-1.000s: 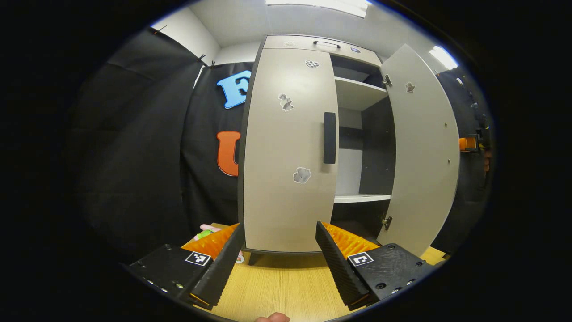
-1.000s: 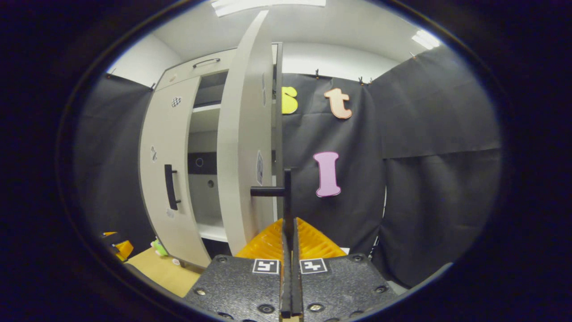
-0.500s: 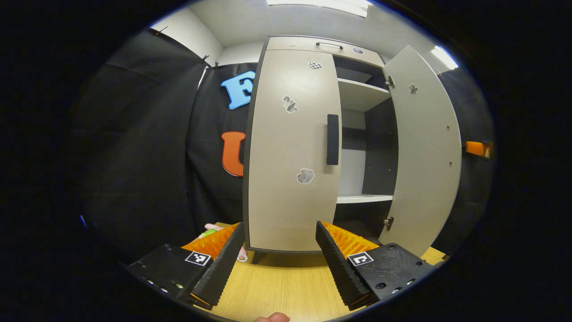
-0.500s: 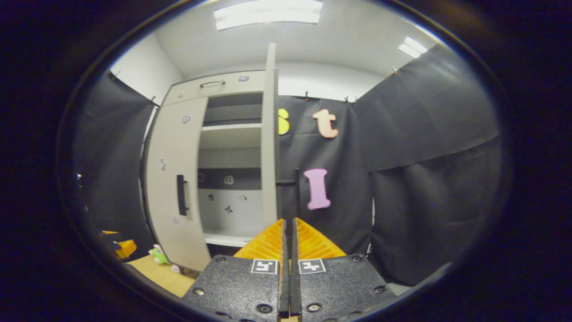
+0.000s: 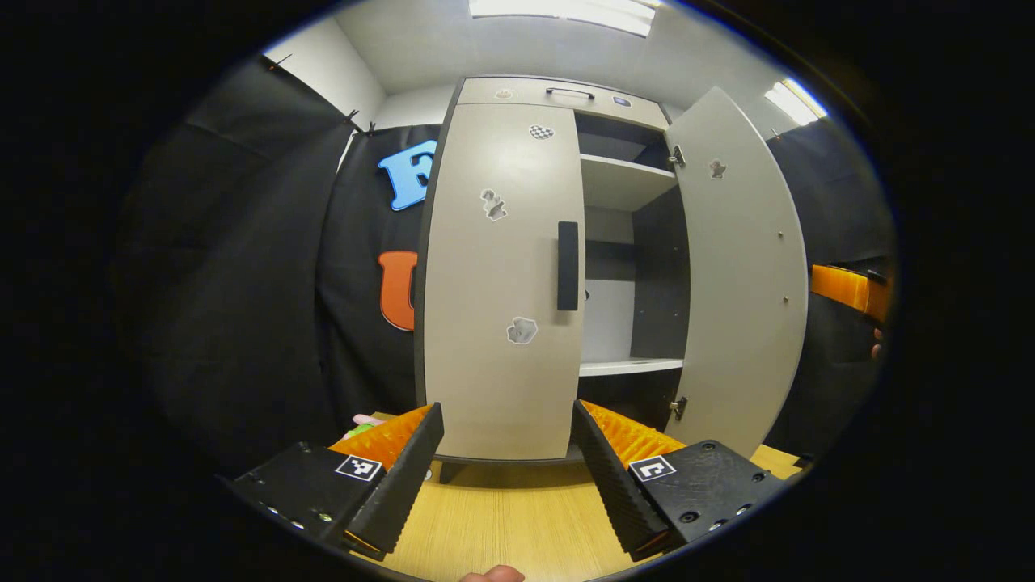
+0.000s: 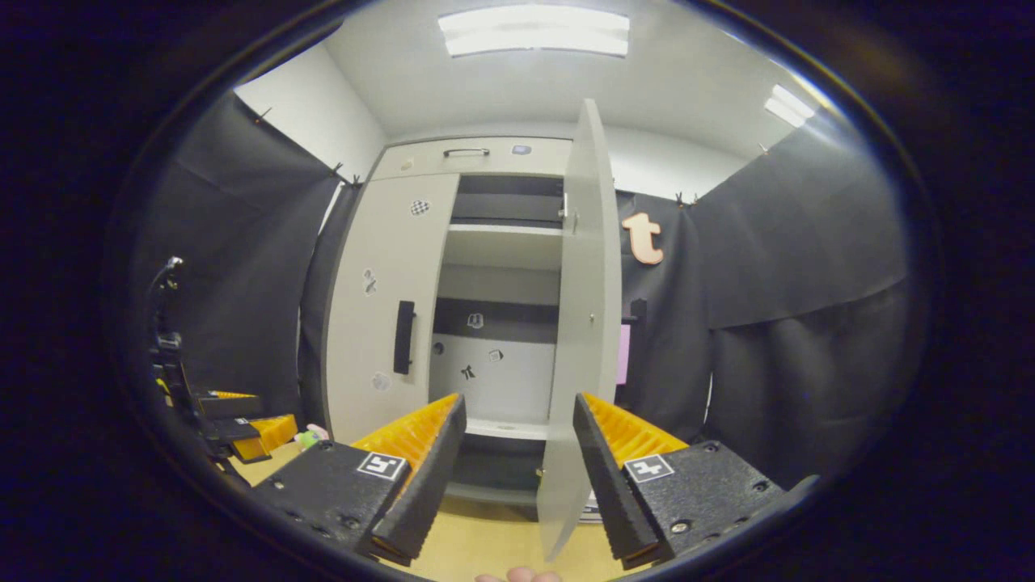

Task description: Open the right door of the double-door shoe cabinet with the right hand, and open the left door with the left hand.

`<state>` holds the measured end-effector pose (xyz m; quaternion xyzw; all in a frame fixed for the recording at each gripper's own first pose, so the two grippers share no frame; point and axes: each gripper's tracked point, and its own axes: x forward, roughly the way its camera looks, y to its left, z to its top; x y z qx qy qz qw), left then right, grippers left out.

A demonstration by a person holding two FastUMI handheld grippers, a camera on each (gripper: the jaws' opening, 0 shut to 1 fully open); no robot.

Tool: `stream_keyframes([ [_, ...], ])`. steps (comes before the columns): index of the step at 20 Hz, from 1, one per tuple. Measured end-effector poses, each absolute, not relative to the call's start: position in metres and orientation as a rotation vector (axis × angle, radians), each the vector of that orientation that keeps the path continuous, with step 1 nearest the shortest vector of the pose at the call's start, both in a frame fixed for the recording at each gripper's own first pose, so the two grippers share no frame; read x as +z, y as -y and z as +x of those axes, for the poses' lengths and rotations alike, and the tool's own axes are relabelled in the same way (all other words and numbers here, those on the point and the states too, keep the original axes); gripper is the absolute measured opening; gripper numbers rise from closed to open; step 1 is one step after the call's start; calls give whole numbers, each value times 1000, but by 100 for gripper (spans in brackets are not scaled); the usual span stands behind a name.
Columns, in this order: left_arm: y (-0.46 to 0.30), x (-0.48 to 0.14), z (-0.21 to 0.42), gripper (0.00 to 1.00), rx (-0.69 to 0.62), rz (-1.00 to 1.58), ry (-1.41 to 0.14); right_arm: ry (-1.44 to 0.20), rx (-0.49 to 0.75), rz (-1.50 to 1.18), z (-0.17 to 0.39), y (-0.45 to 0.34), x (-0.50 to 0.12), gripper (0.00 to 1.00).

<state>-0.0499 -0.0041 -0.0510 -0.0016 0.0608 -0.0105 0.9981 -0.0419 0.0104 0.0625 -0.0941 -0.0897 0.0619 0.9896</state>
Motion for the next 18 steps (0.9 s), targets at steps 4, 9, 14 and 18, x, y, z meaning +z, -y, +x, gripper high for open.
stream_keyframes([
  [4,6,-49,-58,95,-26,6,-116,155,120,-154,-39,-13,55,95],
  [9,5,-49,-61,95,-26,6,-111,112,91,-98,-35,-2,44,96],
  [14,19,-23,-30,95,-86,4,-83,92,45,-110,-31,10,41,99],
  [18,51,25,52,95,-203,-11,-73,122,79,-108,-34,-4,51,96],
])
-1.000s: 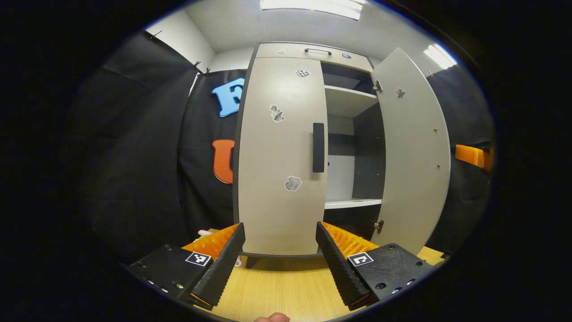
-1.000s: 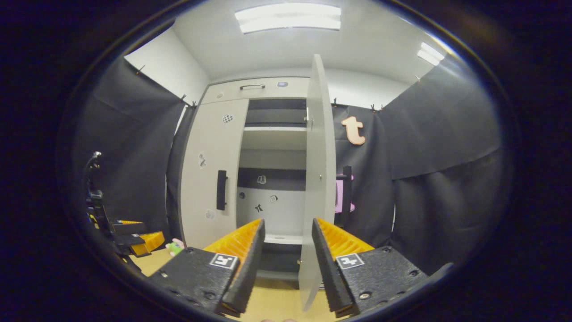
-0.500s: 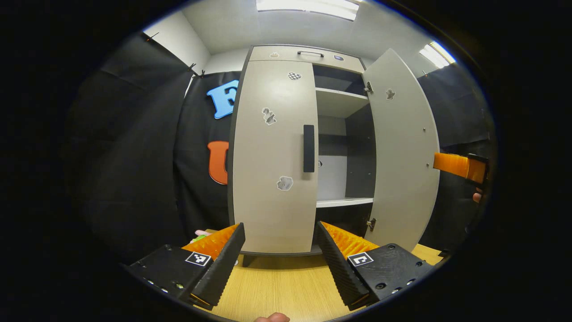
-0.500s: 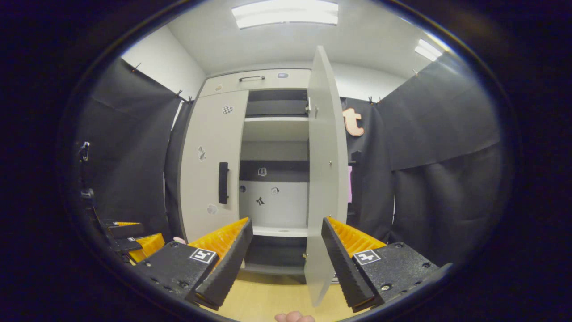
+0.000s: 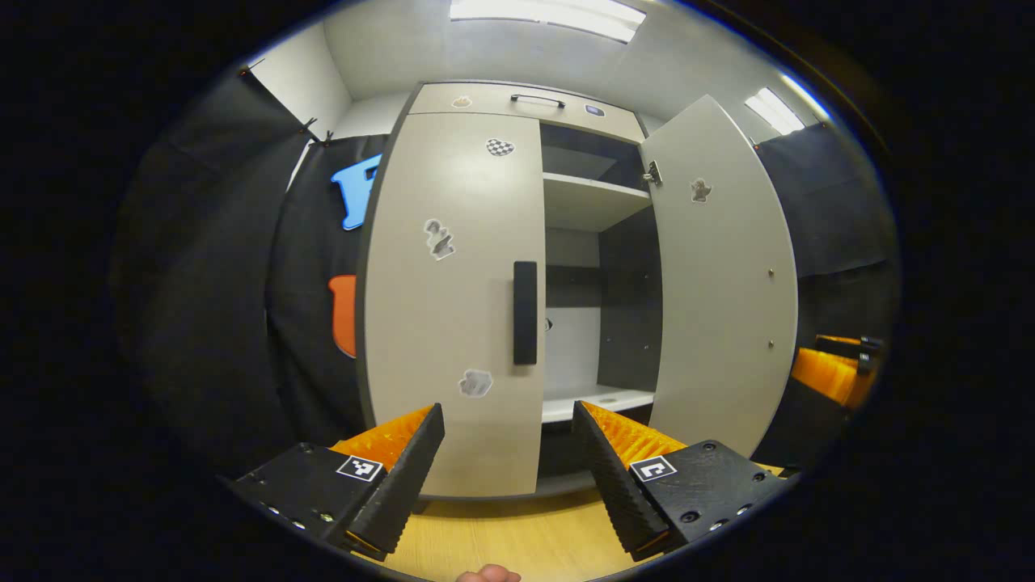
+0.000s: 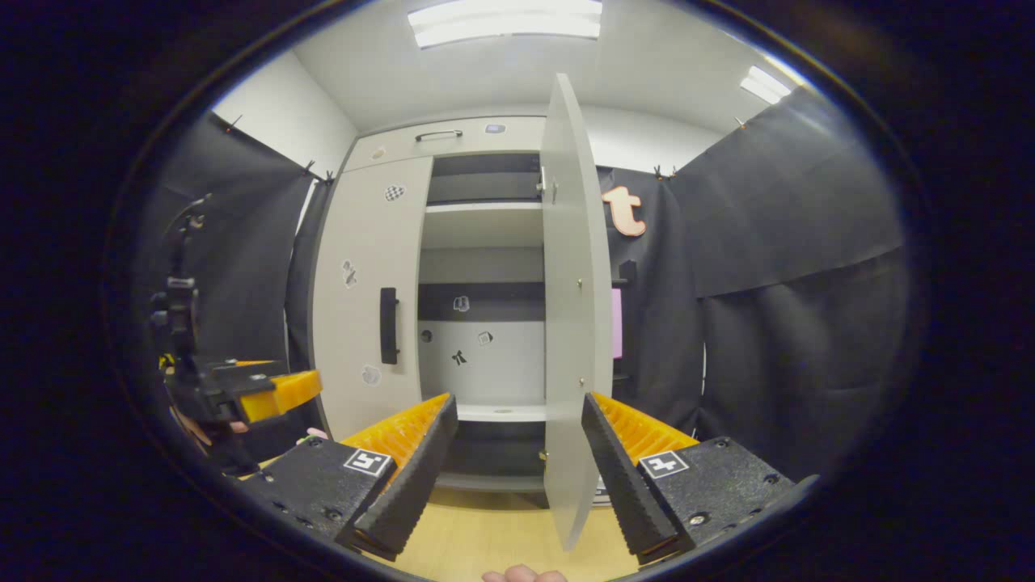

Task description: Open the right door of the double-door shoe cabinet with the right hand, and open the left door with the left hand.

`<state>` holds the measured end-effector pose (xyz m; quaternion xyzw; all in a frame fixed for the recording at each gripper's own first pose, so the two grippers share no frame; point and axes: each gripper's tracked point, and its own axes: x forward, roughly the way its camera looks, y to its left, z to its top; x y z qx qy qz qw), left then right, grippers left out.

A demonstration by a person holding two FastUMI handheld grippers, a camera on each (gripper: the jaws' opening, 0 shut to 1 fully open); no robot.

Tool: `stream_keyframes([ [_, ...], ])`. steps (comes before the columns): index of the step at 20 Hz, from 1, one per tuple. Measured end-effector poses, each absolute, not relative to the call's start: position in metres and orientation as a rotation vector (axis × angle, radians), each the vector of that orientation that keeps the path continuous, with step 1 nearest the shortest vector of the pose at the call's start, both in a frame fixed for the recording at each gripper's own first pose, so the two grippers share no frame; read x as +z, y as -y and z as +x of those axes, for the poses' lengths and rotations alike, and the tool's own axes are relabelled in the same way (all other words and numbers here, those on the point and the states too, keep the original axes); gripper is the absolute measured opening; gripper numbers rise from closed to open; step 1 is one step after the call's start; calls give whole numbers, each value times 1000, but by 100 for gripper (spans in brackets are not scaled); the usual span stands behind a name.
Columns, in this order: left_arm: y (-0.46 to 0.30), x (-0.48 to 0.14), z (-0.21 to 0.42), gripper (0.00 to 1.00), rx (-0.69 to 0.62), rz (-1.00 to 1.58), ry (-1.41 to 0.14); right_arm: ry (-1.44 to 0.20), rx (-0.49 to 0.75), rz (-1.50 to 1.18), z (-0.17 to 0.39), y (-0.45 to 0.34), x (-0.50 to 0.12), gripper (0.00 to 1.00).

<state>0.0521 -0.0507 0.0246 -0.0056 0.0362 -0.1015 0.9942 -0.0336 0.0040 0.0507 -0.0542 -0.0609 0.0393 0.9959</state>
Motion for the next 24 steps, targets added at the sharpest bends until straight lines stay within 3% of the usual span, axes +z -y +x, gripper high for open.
stream_keyframes([
  [7,75,55,153,95,-178,33,-55,125,49,-164,-40,2,49,96],
  [23,71,47,205,90,-148,-25,-106,137,-5,-109,-25,26,53,96],
  [24,68,44,206,95,-136,-26,-112,133,0,-109,-24,25,51,96],
])
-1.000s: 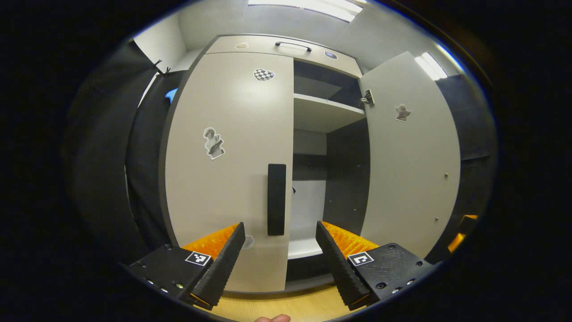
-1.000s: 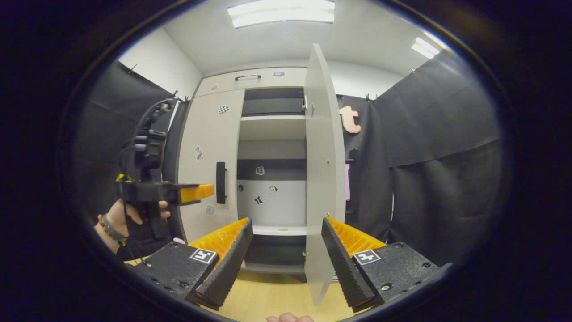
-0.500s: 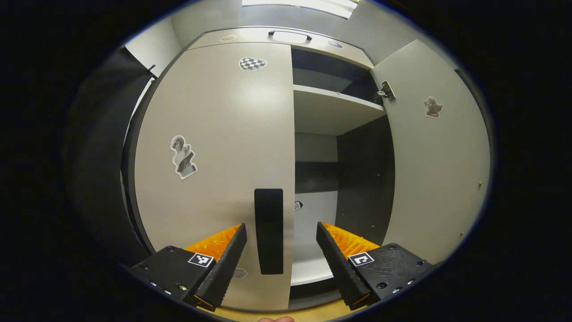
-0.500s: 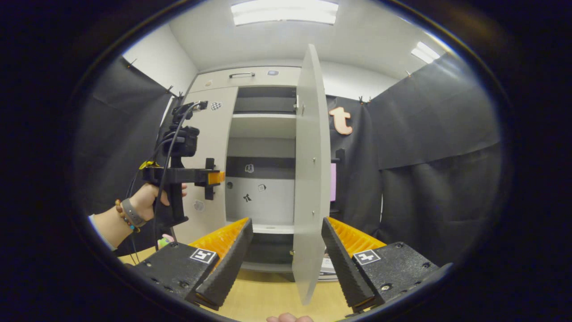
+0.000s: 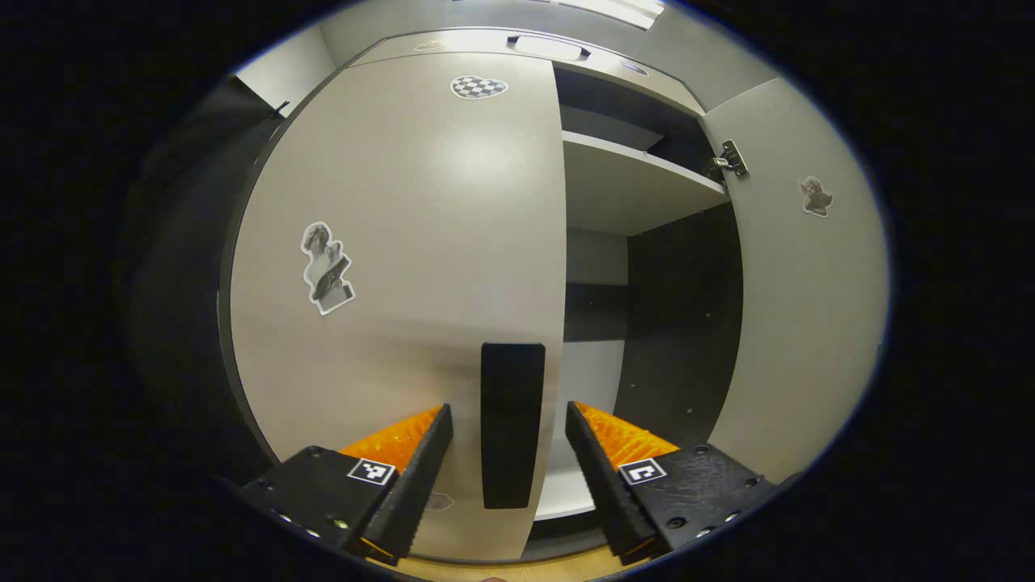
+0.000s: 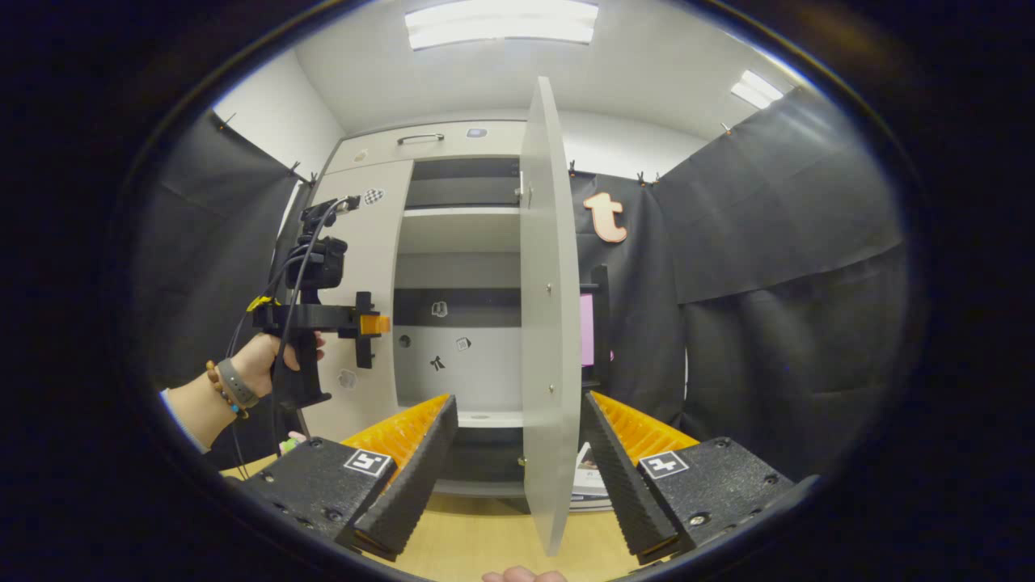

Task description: Open the right door of the double-door shoe cabinet with the right hand, and open the left door with the left hand.

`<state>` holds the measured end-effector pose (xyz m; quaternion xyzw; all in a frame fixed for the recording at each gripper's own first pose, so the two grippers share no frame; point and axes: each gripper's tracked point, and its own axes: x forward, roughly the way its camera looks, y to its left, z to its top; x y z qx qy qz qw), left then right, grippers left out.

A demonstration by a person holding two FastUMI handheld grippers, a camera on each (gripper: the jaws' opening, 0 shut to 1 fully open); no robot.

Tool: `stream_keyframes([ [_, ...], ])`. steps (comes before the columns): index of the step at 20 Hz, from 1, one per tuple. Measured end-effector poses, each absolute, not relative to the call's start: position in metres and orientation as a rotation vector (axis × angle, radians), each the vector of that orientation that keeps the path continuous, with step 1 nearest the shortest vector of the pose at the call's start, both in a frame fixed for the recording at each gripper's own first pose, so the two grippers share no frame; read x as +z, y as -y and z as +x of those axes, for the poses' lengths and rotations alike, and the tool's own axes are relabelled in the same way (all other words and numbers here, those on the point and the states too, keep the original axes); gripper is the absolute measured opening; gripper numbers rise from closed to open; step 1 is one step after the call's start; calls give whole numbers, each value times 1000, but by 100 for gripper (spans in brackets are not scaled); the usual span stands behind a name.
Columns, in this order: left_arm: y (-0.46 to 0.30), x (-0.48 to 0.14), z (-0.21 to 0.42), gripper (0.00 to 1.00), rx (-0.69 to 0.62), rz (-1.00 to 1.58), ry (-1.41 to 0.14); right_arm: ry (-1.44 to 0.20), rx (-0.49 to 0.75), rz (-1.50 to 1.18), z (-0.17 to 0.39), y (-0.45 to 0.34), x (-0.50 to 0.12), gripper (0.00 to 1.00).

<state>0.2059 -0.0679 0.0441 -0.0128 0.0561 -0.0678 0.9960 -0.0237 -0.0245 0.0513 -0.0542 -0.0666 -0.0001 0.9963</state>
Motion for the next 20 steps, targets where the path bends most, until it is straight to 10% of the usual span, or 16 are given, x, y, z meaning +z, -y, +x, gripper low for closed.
stream_keyframes([
  [2,75,41,205,43,-180,-58,-125,125,8,-112,-21,22,48,96],
  [3,72,42,206,33,-168,-62,-119,122,10,-113,-20,22,47,96],
  [4,74,41,203,41,-180,-62,-125,120,10,-113,-21,22,47,96],
  [6,72,41,202,21,-197,-49,-126,114,13,-109,-19,23,44,96],
  [7,71,41,203,31,-199,-48,-125,112,17,-105,-18,22,44,96],
  [10,72,41,201,5,-218,-58,-133,107,31,-99,-16,18,42,96],
  [20,40,59,113,9,-270,-25,-88,95,47,-102,-17,17,33,96],
])
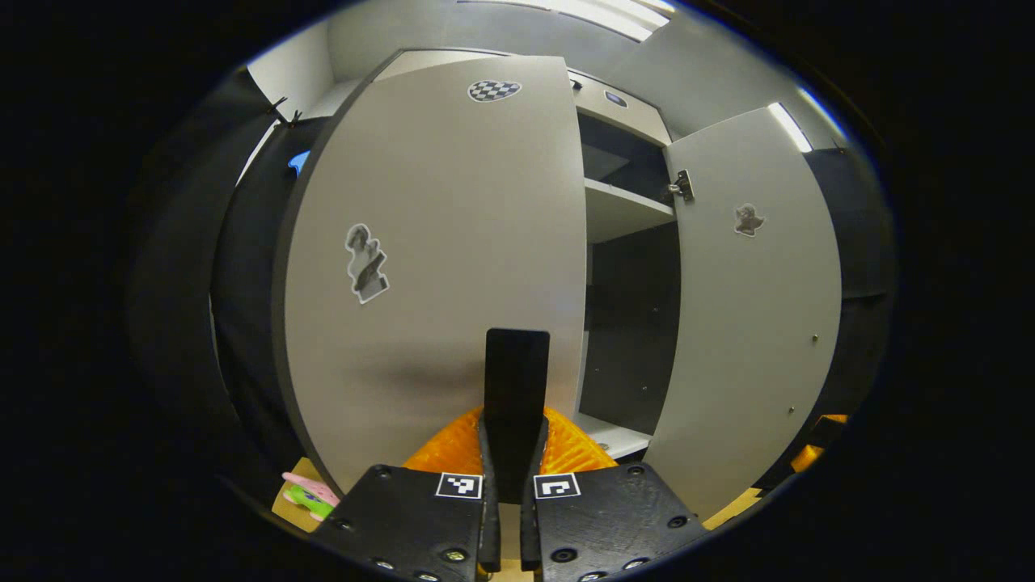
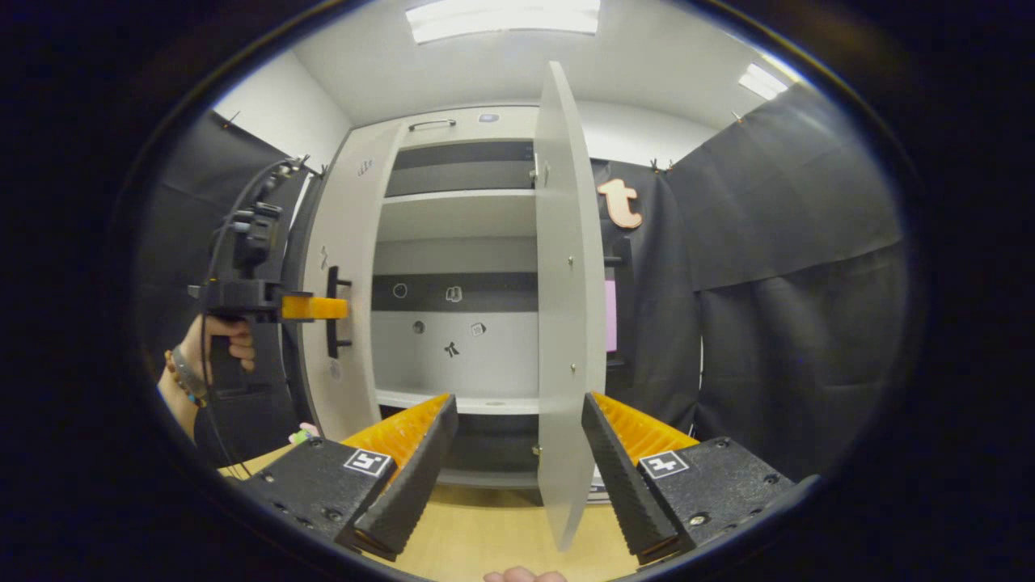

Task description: Open the right door of the double-door shoe cabinet with the right hand, and open the left door with the left hand.

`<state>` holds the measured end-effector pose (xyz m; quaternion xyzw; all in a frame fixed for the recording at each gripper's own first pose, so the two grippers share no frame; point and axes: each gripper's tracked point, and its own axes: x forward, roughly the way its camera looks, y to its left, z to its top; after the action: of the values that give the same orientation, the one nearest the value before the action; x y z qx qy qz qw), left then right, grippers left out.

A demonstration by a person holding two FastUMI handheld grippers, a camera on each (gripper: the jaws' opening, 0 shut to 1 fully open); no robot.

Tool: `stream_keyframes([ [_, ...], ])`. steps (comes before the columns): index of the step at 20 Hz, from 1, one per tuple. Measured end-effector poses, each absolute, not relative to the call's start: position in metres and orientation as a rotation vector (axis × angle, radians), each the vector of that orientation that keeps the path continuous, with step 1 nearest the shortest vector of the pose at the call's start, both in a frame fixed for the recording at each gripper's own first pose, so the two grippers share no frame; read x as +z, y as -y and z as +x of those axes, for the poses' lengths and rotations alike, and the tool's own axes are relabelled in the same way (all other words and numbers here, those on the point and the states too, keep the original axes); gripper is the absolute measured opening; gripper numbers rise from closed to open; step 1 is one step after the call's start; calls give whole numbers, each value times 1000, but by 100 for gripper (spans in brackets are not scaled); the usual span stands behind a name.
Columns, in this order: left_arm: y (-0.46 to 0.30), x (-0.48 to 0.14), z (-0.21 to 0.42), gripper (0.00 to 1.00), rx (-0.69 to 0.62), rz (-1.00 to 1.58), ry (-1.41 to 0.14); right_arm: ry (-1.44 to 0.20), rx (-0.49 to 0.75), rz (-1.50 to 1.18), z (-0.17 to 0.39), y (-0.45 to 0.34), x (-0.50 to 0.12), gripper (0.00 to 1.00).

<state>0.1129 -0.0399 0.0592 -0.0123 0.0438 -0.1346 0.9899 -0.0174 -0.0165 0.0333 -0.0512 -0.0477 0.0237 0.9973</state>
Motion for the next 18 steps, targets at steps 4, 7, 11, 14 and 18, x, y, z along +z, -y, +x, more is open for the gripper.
stream_keyframes([
  [4,4,66,74,8,-257,8,-65,103,58,-91,-16,15,33,96],
  [7,-34,70,51,8,-201,-1,-55,112,68,-87,-15,14,35,96],
  [11,-80,74,33,7,-101,17,-24,116,87,-87,-9,8,34,96],
  [14,-120,74,28,7,-7,54,-10,113,107,-90,-1,-3,35,96],
  [18,-159,72,28,1,40,36,-3,101,117,-95,-1,-5,27,96],
])
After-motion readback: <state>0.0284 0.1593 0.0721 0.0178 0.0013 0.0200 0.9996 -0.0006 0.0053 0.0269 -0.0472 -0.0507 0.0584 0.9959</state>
